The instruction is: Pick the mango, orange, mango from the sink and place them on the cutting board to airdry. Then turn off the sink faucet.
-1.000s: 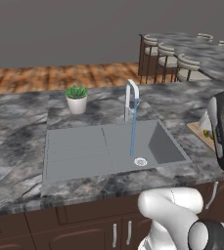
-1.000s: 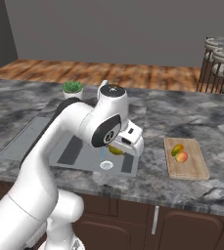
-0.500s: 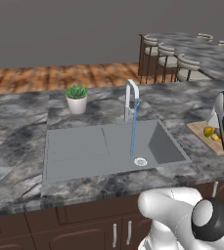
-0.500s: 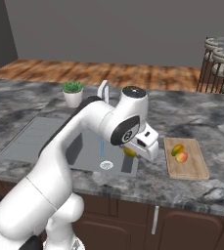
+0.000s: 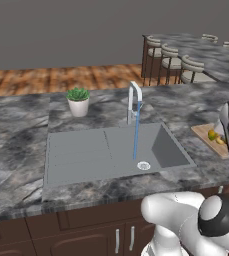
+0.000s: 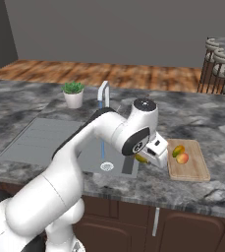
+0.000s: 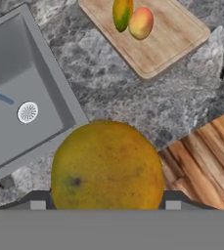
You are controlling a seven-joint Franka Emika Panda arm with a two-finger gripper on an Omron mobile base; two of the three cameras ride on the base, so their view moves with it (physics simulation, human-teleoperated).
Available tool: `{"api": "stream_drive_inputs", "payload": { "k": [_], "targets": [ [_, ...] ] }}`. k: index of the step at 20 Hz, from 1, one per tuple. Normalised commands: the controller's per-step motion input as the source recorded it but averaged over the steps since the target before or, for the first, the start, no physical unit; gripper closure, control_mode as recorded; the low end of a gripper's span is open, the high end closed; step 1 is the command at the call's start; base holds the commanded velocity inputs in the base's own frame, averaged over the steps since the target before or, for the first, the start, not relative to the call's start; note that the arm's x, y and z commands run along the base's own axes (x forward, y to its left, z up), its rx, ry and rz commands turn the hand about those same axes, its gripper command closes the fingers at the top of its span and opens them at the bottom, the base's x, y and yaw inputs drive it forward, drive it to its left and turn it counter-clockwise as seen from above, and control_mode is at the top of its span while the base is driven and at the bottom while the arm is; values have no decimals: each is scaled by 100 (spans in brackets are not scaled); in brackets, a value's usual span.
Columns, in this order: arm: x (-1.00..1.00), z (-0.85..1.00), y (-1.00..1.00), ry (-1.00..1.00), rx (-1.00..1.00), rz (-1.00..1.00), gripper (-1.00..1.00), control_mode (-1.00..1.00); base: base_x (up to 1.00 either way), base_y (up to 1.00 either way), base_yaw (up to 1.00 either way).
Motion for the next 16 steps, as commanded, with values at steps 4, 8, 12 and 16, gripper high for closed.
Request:
{"api": "stream_drive_inputs", "payload": {
  "k": [4,8,12,16],
  "targets": [
    [26,-24,-34,-5,-4,-3,100,-100,0,0,0],
    [31,-1,-21,0,-1,0,100,-100,0,0,0],
    [31,-5,-27,0,0,0,100,-100,0,0,0],
    [35,-6,-33,0,0,0,100,-100,0,0,0]
  ]
}}
